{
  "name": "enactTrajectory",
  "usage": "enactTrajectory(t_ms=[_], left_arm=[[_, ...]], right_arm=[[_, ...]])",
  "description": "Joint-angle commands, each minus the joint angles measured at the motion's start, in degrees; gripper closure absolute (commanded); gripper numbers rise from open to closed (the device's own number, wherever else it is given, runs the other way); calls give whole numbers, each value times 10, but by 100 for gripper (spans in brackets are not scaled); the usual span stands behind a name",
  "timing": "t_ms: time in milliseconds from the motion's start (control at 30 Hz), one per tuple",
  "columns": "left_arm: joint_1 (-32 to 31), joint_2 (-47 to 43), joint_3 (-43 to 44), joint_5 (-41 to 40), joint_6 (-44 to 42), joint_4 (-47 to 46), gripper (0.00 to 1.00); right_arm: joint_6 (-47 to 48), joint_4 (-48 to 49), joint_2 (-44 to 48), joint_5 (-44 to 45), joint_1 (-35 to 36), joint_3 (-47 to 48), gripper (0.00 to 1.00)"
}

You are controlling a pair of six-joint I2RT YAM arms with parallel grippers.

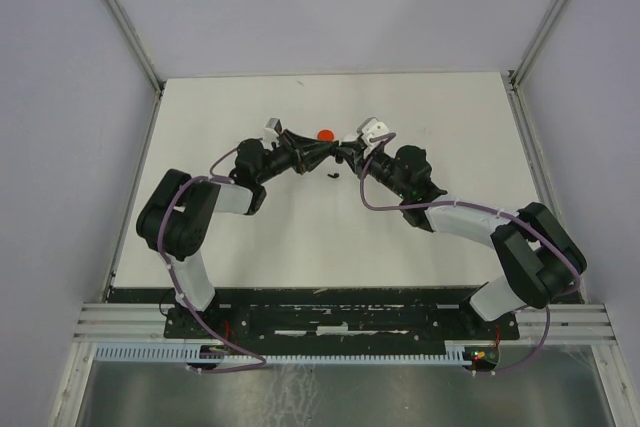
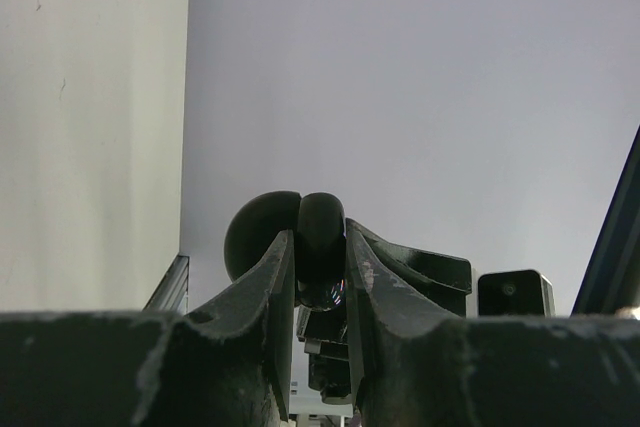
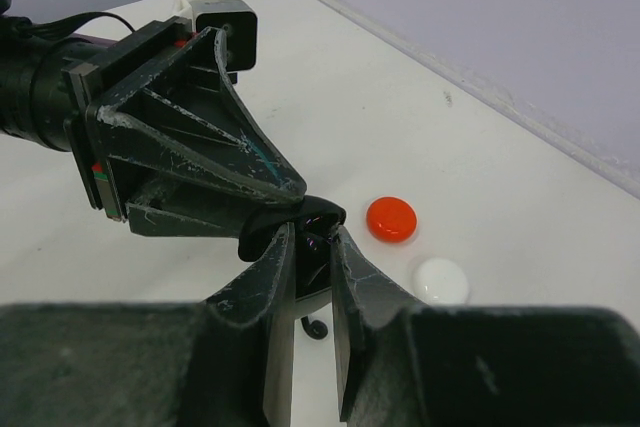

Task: Insert the wireless bluetooth earbuds into the charging case
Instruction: Place the earbud in the charging case, then pick up the earbud from the center of the board.

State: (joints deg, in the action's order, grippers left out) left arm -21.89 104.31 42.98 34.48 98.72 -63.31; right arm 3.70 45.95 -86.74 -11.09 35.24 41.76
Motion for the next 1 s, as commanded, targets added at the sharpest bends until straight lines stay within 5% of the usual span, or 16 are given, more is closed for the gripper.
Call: enactTrajectory(t_ms=[0,367,533,967], left_arm=[[-2,-7,34,-1,20,-29,97],[-2,9,51,-5,2,-12,97],[-2,12,53,-7,-10,-2,97],[5,16,34,0,-6,-30,97]], right_arm=[[6,14,16,-14,2,-3,89],[-12,14,35,-17,3,-1,57],[-38,3,79,53,2,-1,44],[-94,-272,126,301,-7,85,35]])
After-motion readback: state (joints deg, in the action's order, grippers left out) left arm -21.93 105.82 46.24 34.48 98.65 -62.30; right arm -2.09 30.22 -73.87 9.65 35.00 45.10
